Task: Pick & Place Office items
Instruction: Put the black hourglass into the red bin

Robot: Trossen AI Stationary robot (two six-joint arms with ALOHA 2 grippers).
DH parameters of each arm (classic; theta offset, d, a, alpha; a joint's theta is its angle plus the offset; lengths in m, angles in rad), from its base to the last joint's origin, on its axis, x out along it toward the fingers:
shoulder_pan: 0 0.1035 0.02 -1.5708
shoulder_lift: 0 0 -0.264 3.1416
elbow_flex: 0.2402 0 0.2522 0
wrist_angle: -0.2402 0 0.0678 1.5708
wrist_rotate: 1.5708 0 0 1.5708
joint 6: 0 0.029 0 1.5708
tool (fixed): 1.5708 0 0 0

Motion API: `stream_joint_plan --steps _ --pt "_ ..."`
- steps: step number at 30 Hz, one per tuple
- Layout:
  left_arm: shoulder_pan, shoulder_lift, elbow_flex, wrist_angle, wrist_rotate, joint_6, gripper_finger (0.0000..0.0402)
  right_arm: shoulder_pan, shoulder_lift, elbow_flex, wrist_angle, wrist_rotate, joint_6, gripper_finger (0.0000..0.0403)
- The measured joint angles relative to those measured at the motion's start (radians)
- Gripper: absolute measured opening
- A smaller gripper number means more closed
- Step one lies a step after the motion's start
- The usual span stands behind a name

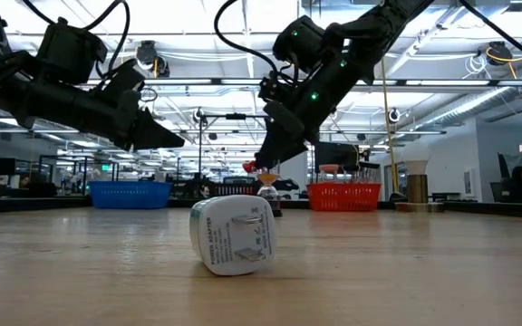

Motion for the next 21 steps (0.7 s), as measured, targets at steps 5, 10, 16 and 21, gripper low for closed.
stream_joint_plan --steps 5,10,16,21 --pt "0.001 0.000 0.000 -0.003 0.001 -0.003 0.0021 0.000 0.000 0.000 -0.010 0.000 -0.005 0.0205" --pt "0.001 0.000 0.000 -0.020 0.001 -0.003 0.0021 -0.005 -0.063 -0.003 -0.037 0.003 -0.003 0.0205" --pt "-0.001 0.000 0.000 -0.030 0.002 -0.006 0.0021 -0.075 -0.241 0.000 -0.153 0.170 0.015 0.0209" --pt "0.000 0.000 0.000 -0.029 0.002 -0.006 0.0021 -0.202 -0.330 0.000 -0.229 0.185 0.038 0.0208"
